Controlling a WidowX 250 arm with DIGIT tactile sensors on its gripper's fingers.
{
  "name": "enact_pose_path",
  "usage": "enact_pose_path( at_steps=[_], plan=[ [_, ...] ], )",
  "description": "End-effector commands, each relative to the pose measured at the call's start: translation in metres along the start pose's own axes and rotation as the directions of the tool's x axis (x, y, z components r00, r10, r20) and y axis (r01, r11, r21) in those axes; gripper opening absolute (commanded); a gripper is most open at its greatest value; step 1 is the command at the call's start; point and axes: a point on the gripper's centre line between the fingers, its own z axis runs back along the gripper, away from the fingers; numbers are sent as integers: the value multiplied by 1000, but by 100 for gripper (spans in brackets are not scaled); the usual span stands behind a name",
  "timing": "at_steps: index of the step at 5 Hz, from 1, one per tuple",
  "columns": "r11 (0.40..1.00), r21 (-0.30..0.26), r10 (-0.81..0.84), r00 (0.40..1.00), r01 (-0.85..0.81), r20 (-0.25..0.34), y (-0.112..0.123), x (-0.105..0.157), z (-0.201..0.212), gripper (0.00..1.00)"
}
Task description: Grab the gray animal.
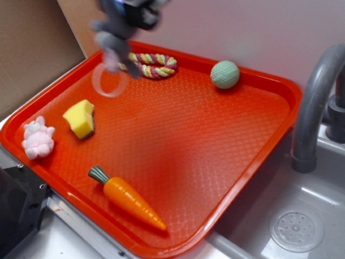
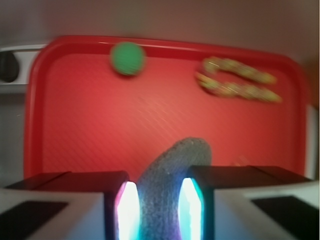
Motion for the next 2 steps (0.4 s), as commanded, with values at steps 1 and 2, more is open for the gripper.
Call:
enact_pose_path(
  at_steps=[1,2],
  plan=[
    [995,-49,-73,979,83,191,-8,-36,56,0],
    [993,-59,-90,972,105,216,-6,-24,45,0]
  ],
)
